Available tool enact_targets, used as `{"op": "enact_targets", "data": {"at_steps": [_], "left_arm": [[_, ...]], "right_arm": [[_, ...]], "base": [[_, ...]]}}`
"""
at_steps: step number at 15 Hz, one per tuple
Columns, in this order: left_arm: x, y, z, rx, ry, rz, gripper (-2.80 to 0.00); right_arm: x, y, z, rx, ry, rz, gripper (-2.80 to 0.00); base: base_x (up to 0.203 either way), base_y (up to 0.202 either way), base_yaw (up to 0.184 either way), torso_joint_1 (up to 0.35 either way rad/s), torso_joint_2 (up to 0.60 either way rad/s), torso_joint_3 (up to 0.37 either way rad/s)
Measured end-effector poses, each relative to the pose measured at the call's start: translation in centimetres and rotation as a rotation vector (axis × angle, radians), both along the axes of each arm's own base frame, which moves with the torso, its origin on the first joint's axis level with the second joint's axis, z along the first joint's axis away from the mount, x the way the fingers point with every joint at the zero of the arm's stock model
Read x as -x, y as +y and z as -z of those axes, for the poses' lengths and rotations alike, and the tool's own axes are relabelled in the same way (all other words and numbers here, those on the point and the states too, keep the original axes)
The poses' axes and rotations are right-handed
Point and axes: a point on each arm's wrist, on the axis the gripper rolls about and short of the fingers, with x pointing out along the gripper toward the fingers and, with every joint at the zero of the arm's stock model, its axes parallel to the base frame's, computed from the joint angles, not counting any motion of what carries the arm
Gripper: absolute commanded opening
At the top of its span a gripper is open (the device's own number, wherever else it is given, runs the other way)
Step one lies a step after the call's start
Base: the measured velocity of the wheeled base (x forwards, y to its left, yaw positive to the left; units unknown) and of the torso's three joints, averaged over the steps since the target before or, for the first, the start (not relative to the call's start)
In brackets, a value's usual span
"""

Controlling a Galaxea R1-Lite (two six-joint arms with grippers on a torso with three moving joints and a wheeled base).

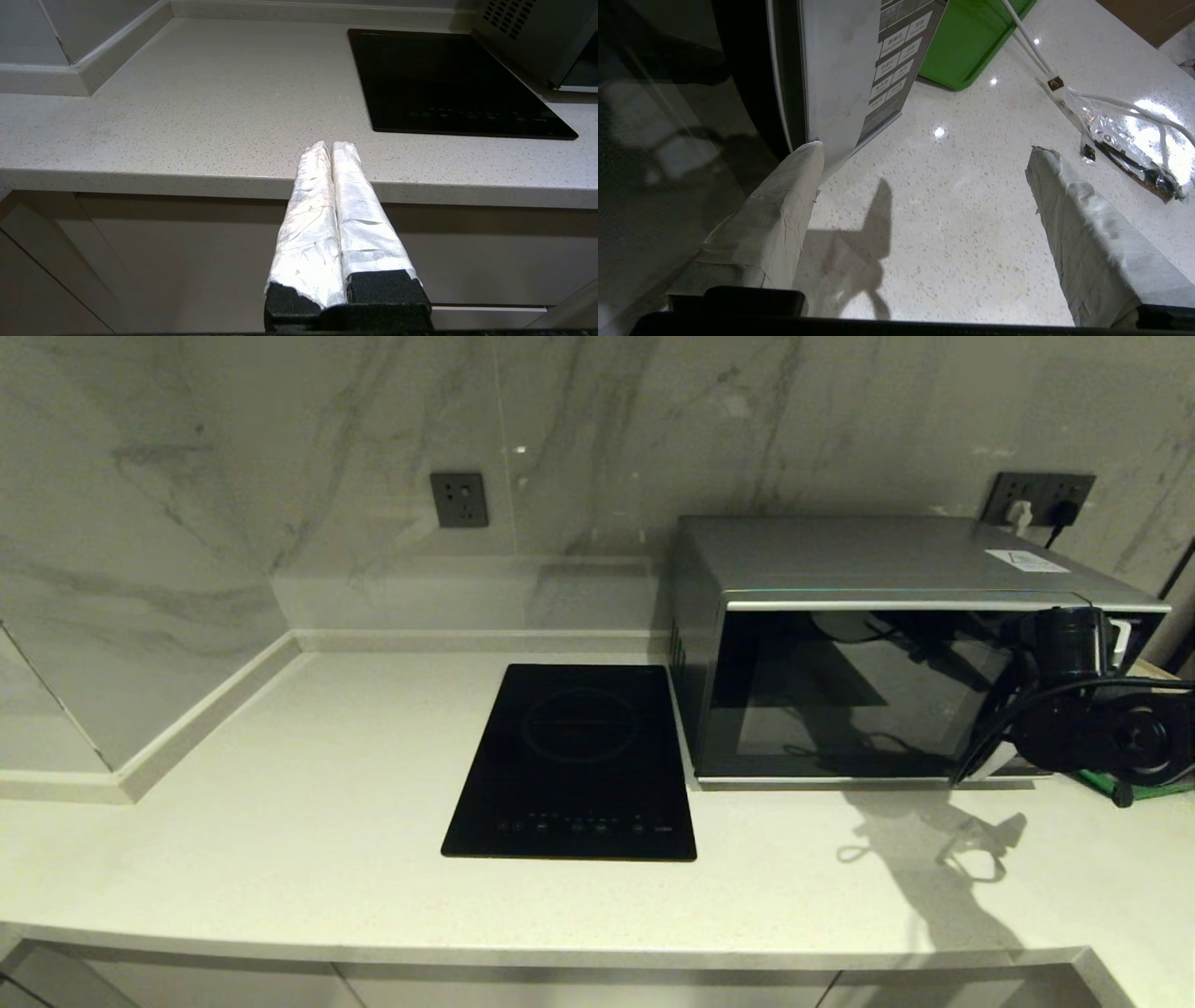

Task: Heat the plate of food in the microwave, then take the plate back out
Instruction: Open the microwave oven

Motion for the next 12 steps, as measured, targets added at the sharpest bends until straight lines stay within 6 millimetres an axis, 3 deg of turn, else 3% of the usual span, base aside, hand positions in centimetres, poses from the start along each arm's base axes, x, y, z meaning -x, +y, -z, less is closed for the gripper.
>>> {"op": "enact_targets", "data": {"at_steps": [12], "left_arm": [[0.0, 0.0, 0.0, 0.0, 0.0, 0.0, -2.8]], "right_arm": [[0.3, 1.0, 0.3, -0.012, 0.01, -0.047, 0.0]], "base": [[0.0, 0.0, 0.0, 0.0, 0.0, 0.0]]}}
